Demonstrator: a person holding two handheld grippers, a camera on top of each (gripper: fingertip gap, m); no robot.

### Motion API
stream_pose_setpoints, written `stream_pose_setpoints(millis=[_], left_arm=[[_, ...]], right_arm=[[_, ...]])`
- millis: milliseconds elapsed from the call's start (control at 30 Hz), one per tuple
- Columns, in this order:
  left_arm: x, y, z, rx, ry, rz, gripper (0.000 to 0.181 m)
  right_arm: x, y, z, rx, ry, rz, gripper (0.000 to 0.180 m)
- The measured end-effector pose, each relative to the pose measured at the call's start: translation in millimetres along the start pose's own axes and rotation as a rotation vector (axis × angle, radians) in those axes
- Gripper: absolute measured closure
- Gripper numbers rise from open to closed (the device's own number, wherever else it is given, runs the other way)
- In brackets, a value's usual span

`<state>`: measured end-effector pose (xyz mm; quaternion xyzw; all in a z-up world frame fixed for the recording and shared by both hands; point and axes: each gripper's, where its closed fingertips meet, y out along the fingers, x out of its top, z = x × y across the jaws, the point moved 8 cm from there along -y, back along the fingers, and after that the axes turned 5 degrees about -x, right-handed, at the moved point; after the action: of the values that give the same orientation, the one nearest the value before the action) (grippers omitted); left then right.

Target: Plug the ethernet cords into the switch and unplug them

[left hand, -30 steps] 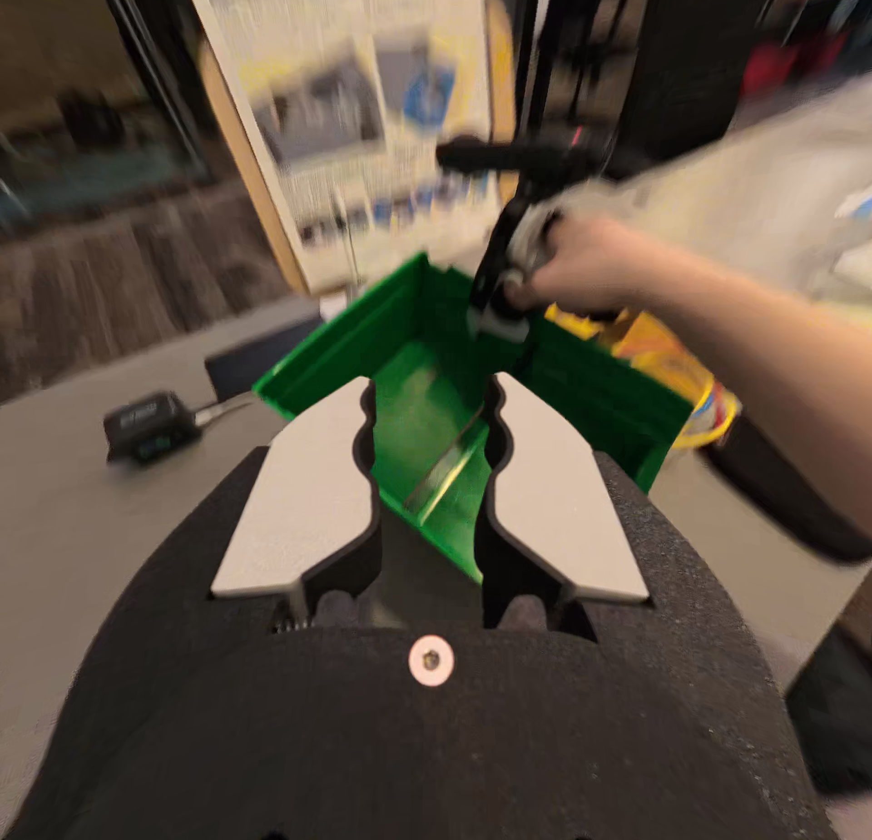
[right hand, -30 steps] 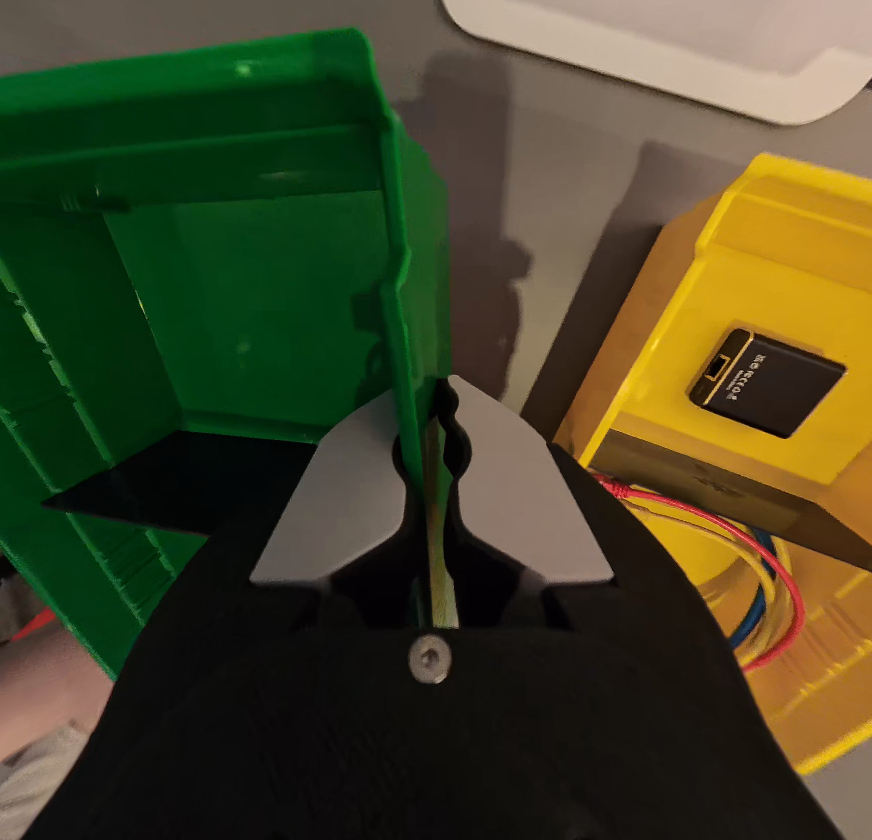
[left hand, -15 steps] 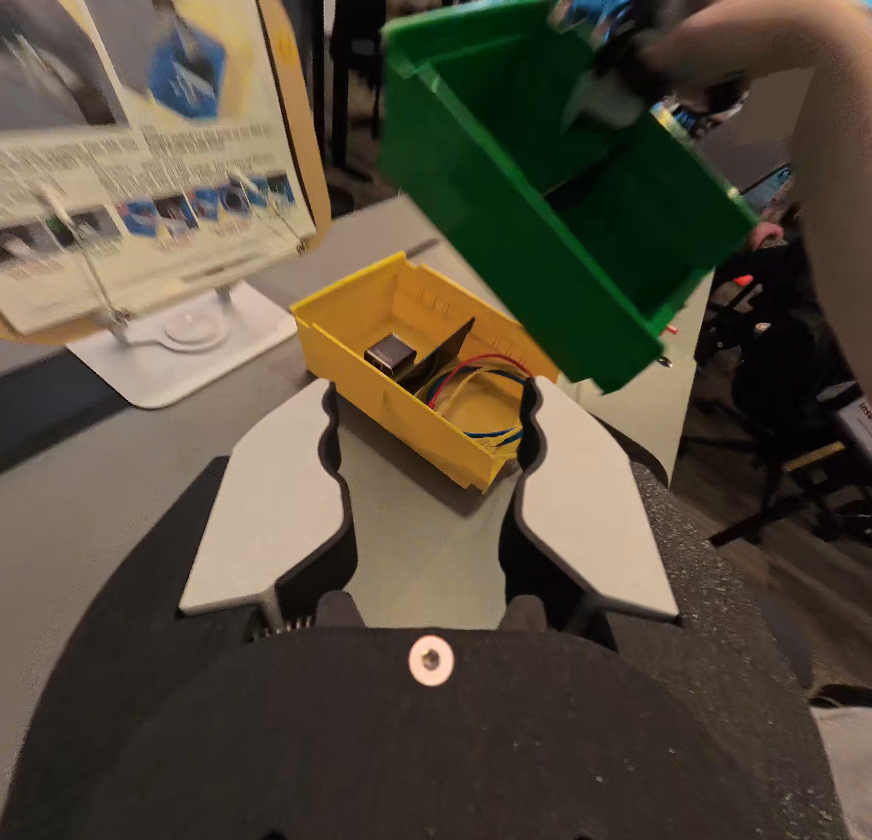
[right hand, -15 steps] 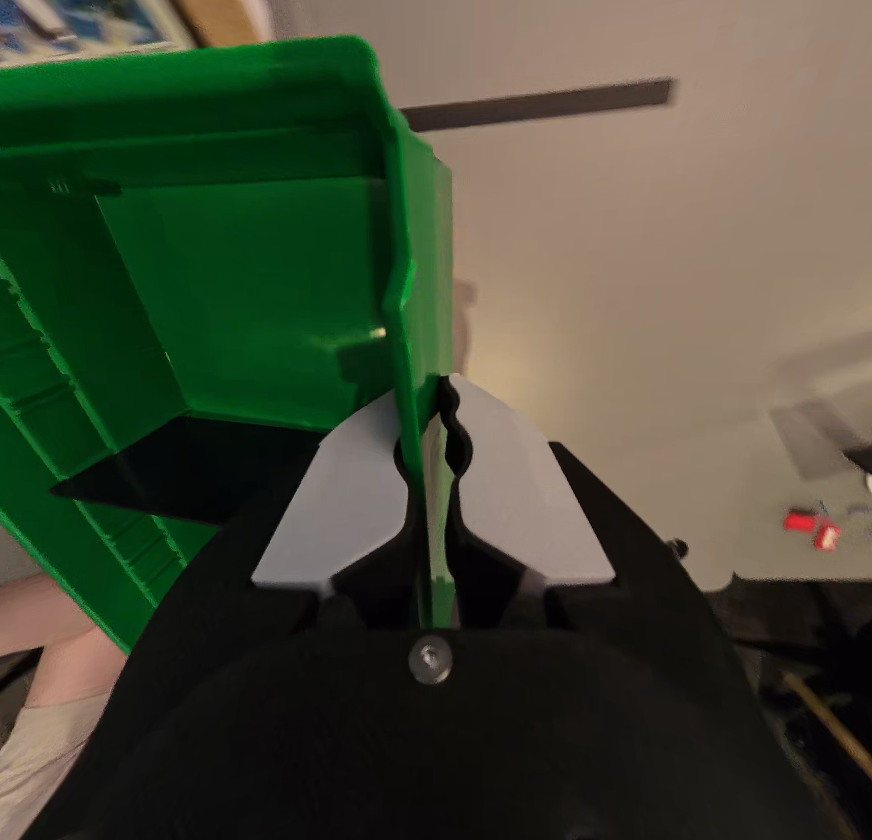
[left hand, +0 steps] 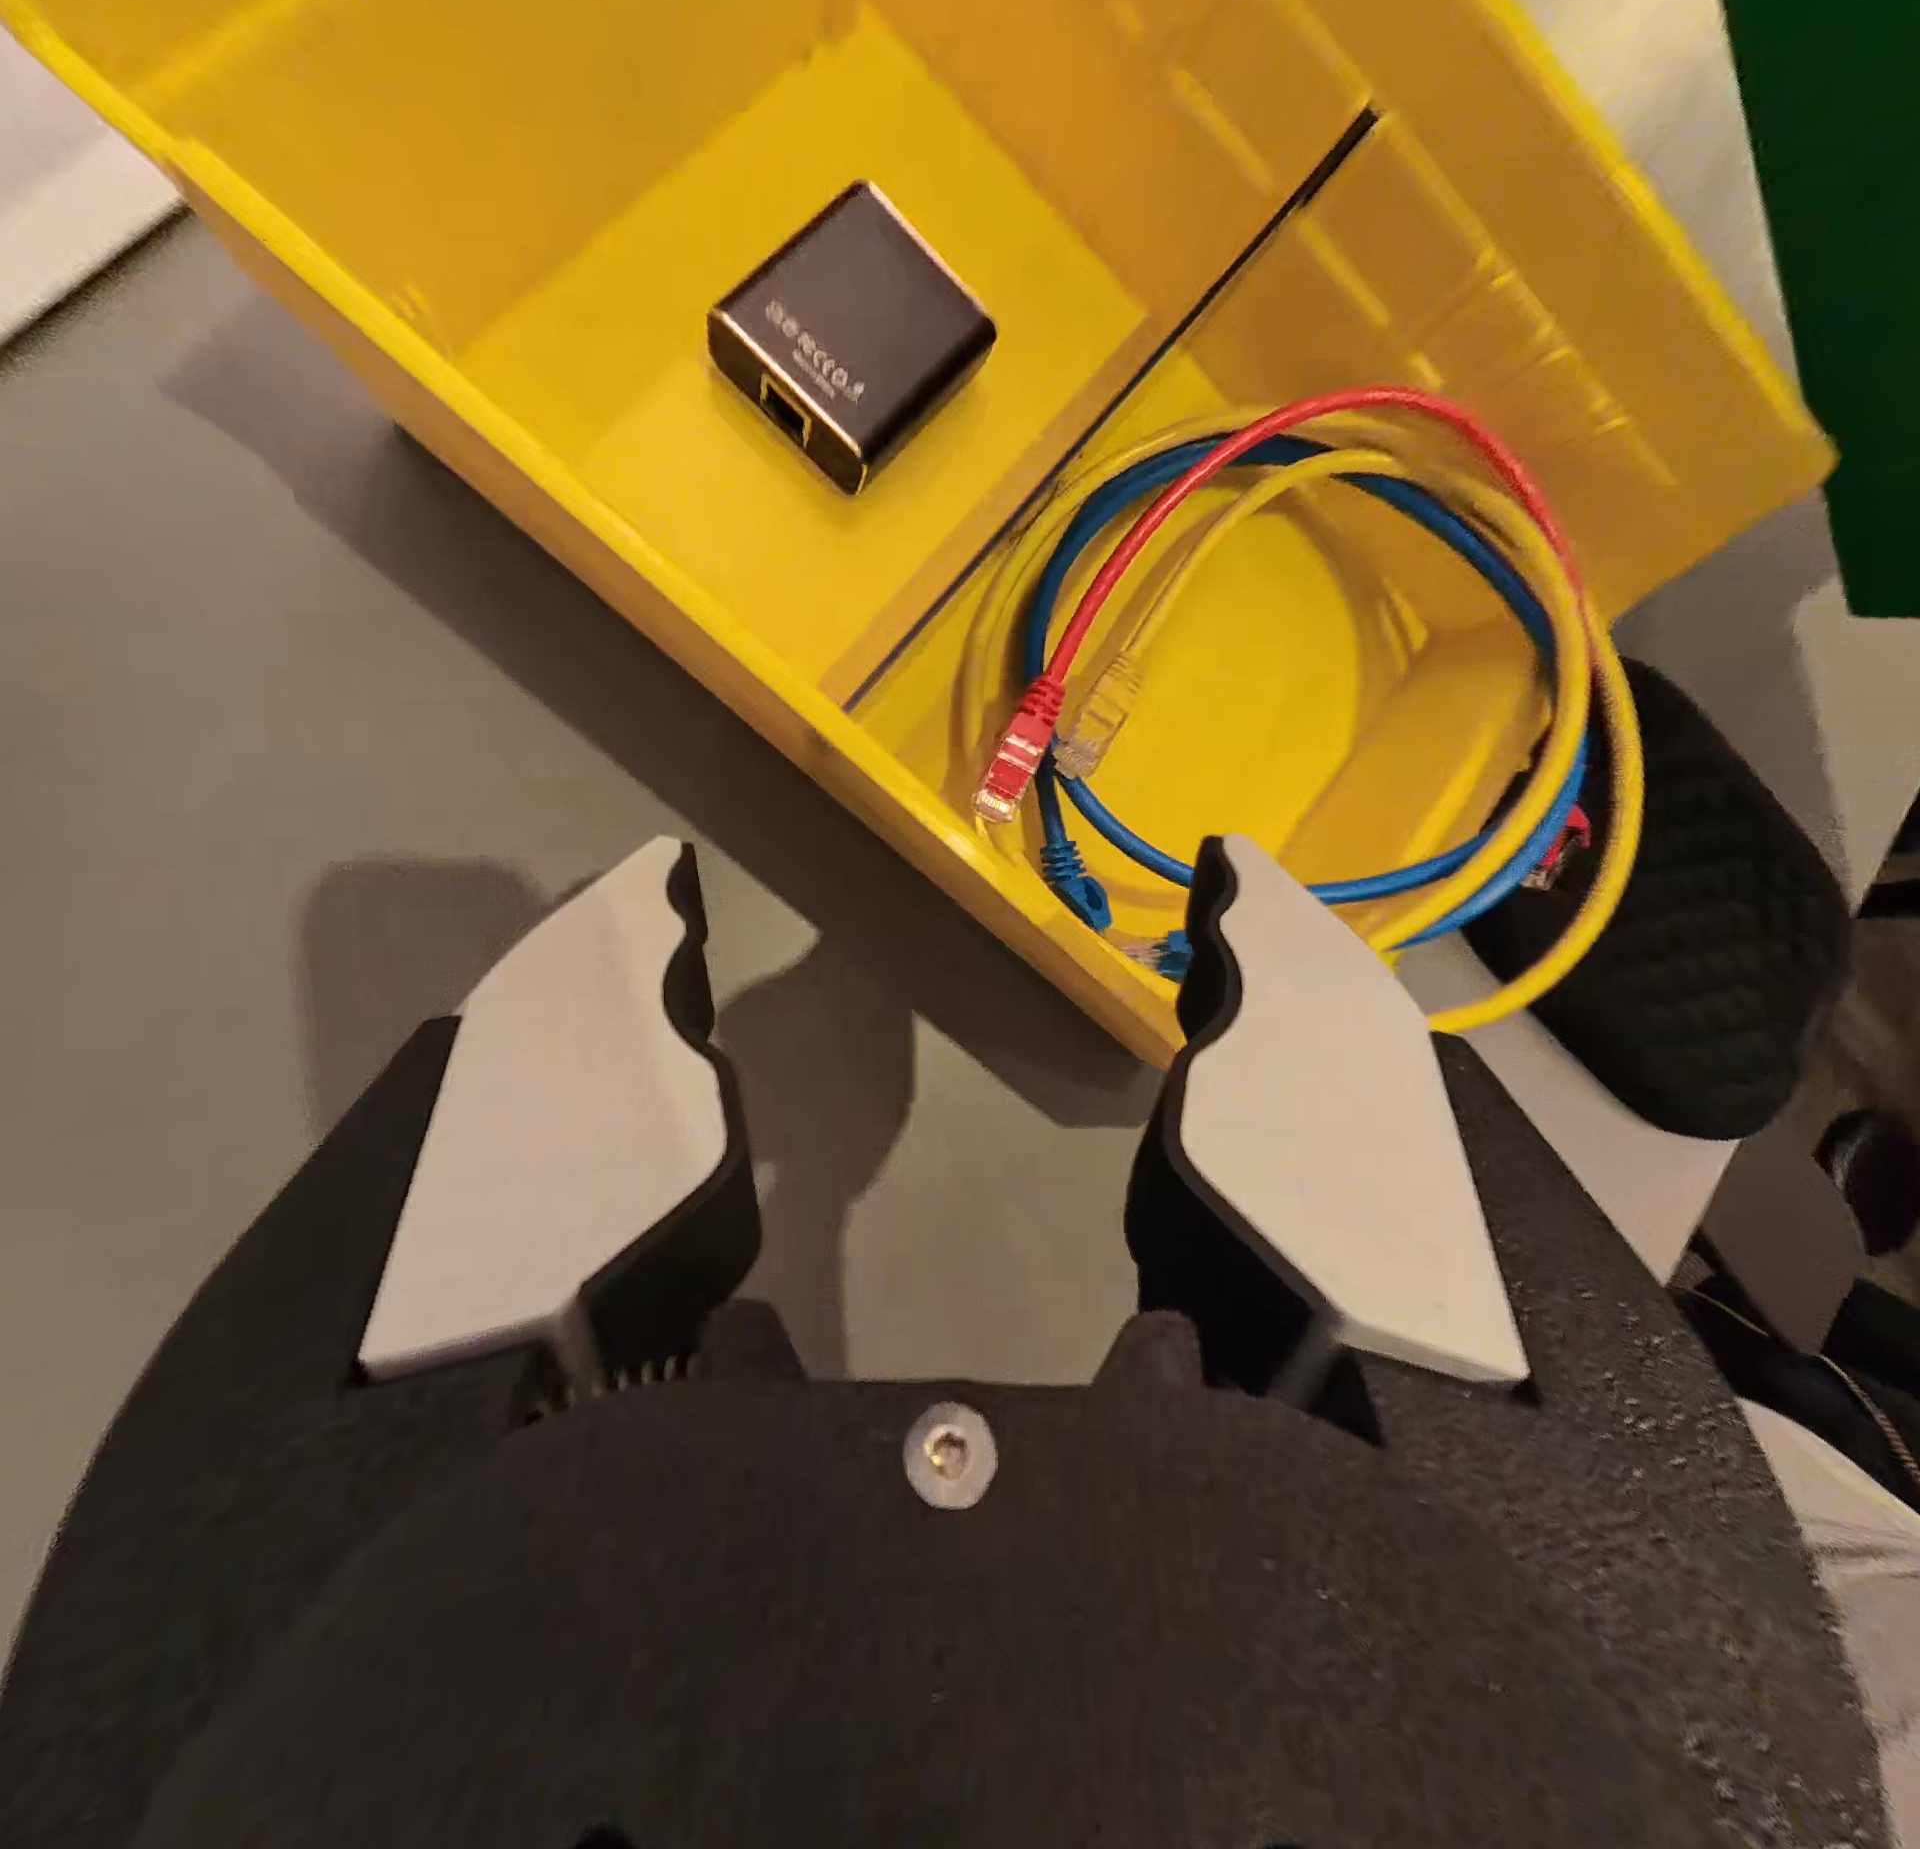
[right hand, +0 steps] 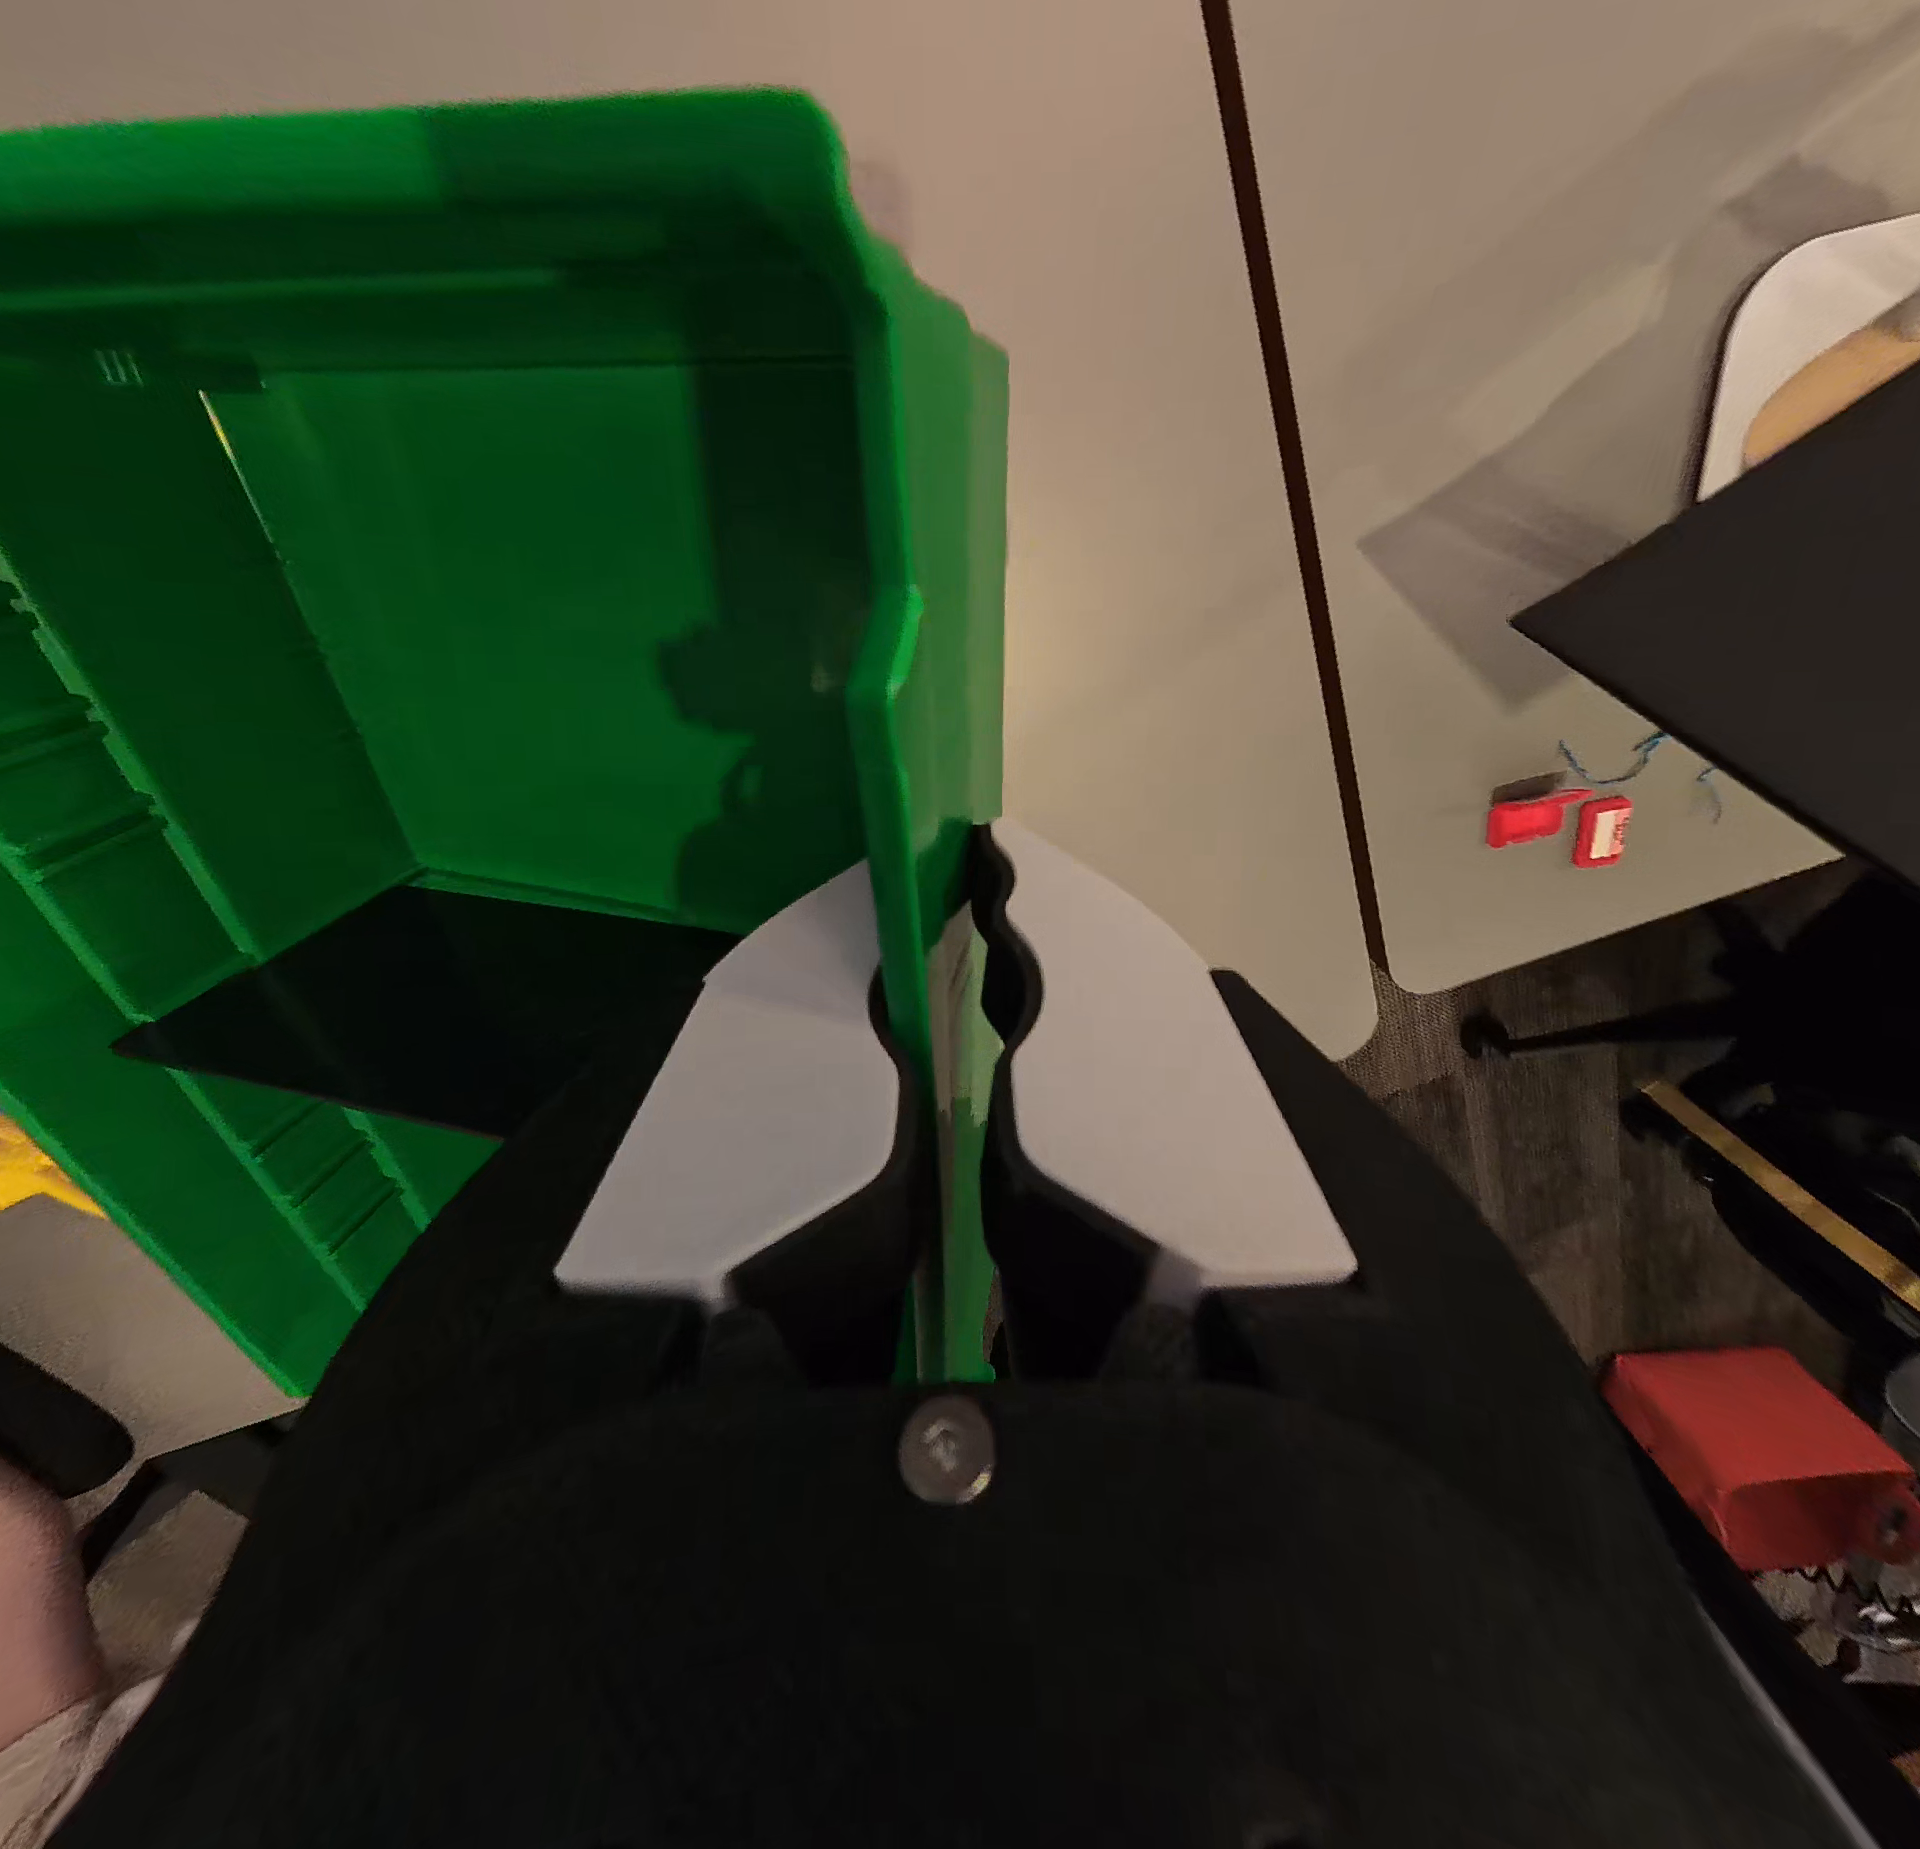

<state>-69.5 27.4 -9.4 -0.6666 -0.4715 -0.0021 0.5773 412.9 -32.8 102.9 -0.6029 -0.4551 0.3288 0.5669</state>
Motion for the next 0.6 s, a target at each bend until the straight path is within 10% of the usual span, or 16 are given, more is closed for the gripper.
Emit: stream_pose_setpoints(millis=[600], left_arm=[[-35.2, -51.1, 68.7, -0.042, -0.132, 0.169, 0.168]], right_arm=[[16.5, 65.1, 43.7, 0.082, -0.101, 0.054, 0.172]])
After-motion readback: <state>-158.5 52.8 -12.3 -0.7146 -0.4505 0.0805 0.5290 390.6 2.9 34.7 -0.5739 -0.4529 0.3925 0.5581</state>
